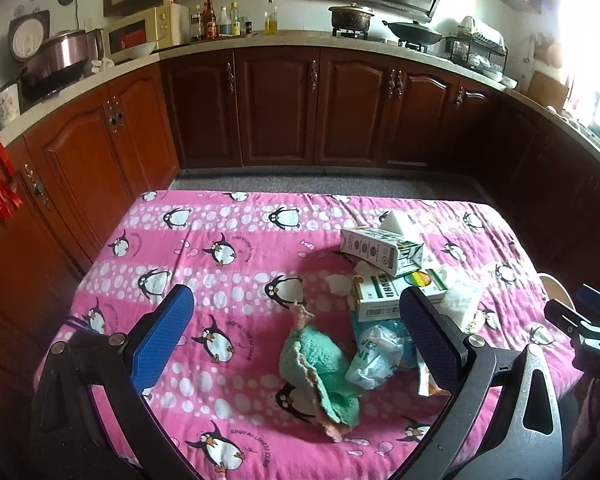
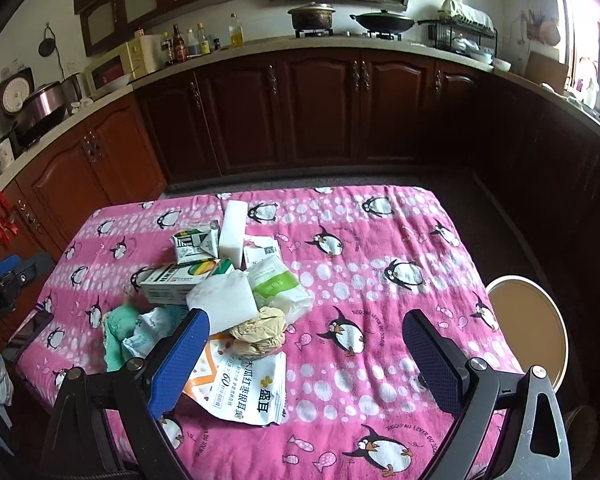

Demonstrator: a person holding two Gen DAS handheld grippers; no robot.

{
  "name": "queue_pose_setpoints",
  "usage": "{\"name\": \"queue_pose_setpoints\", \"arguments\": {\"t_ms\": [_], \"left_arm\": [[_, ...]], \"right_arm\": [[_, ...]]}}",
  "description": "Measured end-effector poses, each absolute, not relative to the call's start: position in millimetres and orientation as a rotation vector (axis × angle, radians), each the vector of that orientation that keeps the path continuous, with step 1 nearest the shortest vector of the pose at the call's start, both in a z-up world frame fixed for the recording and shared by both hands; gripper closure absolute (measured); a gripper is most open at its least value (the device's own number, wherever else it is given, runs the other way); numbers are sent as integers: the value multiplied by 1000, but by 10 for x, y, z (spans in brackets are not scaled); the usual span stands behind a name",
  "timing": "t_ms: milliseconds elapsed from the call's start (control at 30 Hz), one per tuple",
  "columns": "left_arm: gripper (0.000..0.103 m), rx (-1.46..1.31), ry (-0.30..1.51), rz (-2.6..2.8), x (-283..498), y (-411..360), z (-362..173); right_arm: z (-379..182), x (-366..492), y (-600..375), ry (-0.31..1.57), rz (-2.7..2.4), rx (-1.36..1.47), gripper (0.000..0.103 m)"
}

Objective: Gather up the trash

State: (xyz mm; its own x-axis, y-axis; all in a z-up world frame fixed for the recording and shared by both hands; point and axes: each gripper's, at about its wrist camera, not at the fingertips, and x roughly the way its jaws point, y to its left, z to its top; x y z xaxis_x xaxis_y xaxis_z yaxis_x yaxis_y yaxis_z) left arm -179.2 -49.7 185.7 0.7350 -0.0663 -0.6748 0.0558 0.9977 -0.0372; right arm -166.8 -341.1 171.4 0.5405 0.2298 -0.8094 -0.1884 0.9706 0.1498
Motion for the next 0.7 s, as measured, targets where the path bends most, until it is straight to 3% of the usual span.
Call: {"name": "queue_pose_setpoints", "arguments": {"t_ms": [700], "left_arm": [[1, -54, 621, -91, -2006, -667, 2004]], "right_arm": [[1939, -1739, -3283, 811, 225, 74, 7]]}}
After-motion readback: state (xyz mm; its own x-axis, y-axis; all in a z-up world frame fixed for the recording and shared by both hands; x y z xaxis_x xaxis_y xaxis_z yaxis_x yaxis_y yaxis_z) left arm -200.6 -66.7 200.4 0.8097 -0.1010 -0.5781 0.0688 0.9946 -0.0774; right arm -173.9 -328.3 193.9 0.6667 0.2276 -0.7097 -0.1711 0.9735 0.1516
